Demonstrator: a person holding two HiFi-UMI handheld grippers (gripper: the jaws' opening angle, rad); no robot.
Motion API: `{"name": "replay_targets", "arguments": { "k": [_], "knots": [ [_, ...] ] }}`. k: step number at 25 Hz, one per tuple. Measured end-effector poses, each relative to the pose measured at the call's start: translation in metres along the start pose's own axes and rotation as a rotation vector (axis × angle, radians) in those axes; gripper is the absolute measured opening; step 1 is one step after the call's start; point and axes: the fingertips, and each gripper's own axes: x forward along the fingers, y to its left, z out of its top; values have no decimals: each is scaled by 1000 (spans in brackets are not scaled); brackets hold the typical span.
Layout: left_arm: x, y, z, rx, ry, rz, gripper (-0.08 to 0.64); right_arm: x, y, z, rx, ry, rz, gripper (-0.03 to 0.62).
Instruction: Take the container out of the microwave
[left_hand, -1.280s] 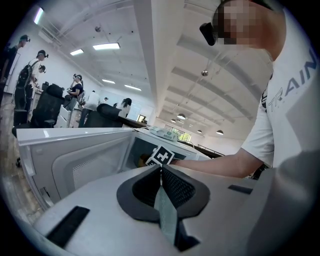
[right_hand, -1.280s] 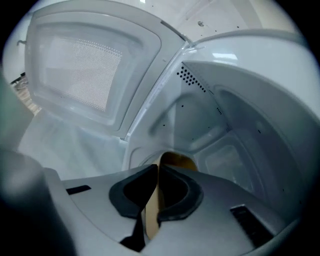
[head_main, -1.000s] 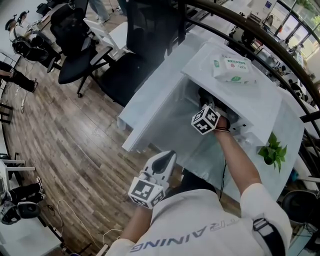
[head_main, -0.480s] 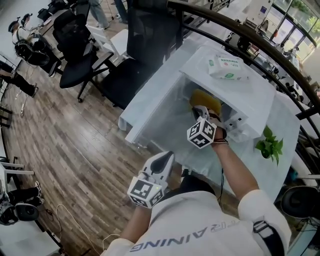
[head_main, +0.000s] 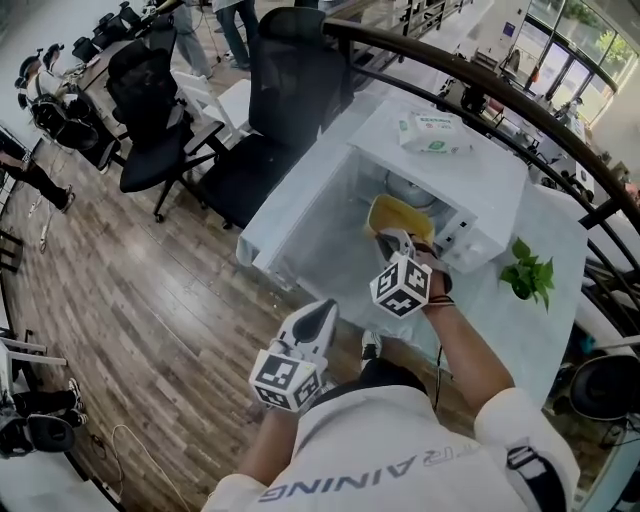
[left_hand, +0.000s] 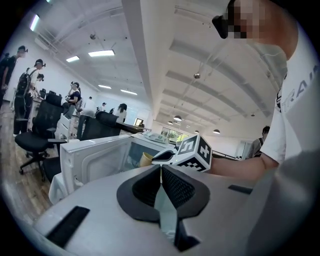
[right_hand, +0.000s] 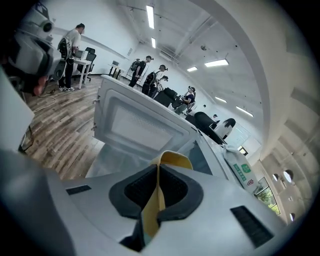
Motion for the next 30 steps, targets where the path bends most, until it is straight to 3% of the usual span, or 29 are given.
{"name": "replay_targets", "arguments": {
  "k": [9,17,30],
  "knots": [
    [-30,-15,12,60,-35,4,37,-81,26,20,-37,-31,-15,35],
    [-40,-35,10,130,-41,-29,37,-132,48,6,-38,0,-49,35],
    [-53,-57,3,145,-35,-77,37,-170,66,-5,-15,35,-74,35]
  ]
}}
